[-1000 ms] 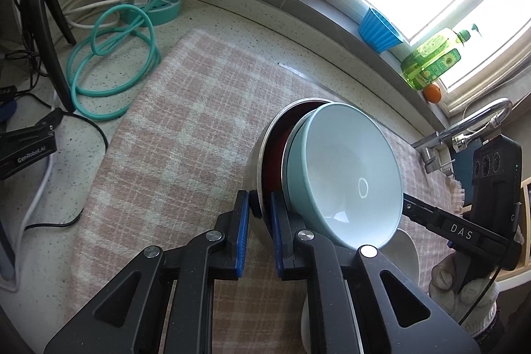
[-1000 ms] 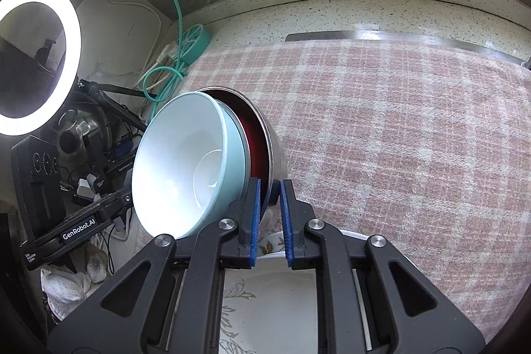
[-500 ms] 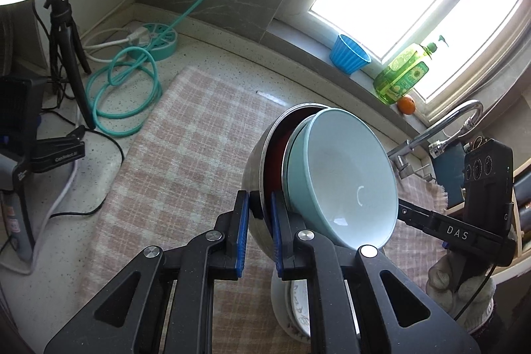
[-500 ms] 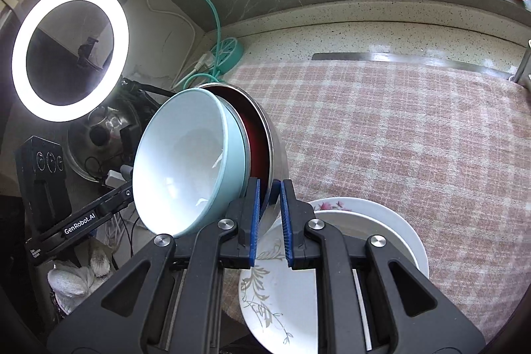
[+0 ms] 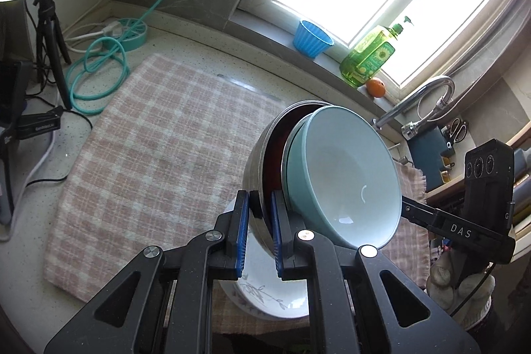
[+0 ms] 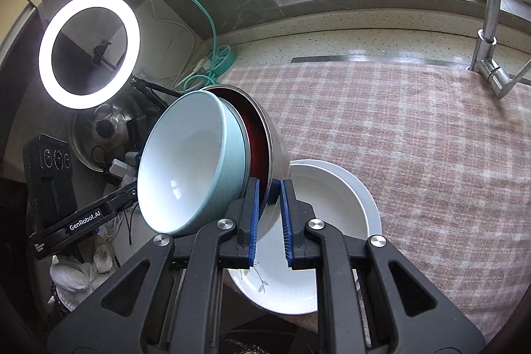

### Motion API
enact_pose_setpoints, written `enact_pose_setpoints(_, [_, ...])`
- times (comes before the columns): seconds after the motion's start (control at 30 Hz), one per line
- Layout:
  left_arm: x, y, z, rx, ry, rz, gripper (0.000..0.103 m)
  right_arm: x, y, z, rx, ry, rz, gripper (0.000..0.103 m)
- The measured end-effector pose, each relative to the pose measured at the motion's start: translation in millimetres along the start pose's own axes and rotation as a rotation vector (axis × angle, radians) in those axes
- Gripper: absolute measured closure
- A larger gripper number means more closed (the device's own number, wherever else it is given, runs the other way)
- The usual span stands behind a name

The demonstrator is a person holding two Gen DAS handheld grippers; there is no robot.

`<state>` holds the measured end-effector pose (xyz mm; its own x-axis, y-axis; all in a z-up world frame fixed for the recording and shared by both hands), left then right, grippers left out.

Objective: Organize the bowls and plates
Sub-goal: 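Carry the nested bowl stack with the left gripper onto the plate stack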

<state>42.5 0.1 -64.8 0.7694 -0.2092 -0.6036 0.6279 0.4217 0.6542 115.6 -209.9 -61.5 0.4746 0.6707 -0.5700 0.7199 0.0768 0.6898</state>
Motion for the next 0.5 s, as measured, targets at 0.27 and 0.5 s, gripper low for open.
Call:
enact_pose_setpoints(0.27, [9, -28, 13, -0.003, 0.008, -0.055, 0.094, -12, -24, 21, 0.026, -0.02, -0.033, 0.09])
enact_pose_setpoints(0.5, [14, -46, 17, -0.019, 0.025, -0.086, 0.094, -10, -36, 35, 0.039, -0.023, -0.067, 0.09])
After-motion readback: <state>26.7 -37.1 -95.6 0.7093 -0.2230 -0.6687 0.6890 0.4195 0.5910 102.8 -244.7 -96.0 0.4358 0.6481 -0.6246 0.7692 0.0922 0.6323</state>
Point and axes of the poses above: each gripper's, at about its wrist camera, not at the fingertips, and x roughly the way its jaws point, z to its right, y to its top, the point moved 1 cm from there along x, roughly the way its jaws point, and after that the axes turned 14 degrees about z, right-handed, at the moved point
